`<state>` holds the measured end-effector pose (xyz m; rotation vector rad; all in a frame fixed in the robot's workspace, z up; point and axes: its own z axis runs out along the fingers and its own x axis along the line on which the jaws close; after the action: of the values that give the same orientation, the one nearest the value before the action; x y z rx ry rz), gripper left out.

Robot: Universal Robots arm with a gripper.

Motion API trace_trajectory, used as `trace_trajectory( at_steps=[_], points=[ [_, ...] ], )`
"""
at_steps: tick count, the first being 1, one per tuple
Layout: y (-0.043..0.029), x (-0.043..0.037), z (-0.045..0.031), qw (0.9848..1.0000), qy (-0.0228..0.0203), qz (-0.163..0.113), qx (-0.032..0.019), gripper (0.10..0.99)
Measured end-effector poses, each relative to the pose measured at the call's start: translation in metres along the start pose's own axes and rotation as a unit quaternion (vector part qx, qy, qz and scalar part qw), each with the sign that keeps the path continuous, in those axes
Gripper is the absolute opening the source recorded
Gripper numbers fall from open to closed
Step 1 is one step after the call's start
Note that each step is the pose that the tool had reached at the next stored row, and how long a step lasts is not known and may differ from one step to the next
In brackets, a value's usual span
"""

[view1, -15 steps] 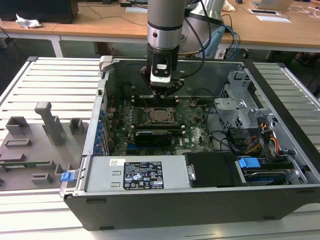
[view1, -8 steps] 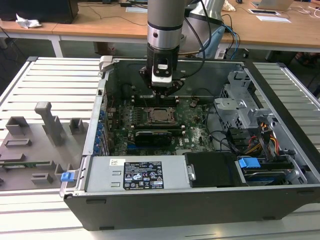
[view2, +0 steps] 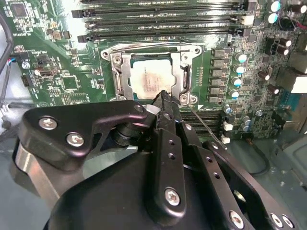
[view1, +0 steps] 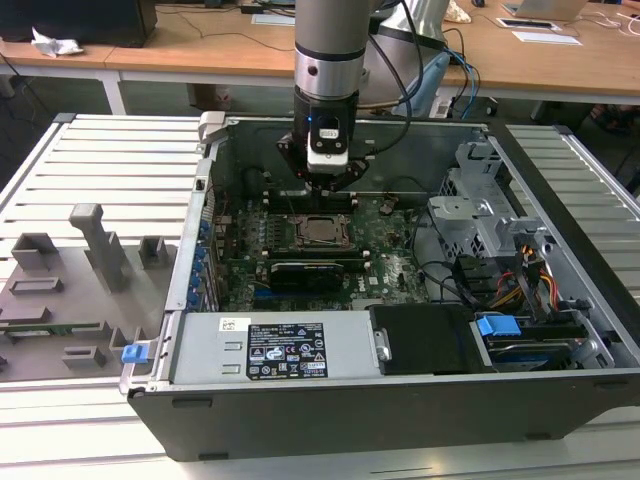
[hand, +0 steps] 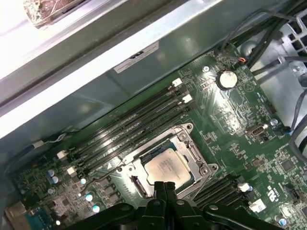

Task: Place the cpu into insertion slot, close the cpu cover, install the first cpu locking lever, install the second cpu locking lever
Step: 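Install the first cpu locking lever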

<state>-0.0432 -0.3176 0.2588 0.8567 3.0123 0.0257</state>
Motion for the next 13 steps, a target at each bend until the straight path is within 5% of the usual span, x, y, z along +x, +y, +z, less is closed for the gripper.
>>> trace_trajectory(
  at_steps=[13],
  points=[
    [0.0000, 0.0000, 0.0000, 0.9977, 0.0012, -0.068, -0.0004, 0.106]
  ],
)
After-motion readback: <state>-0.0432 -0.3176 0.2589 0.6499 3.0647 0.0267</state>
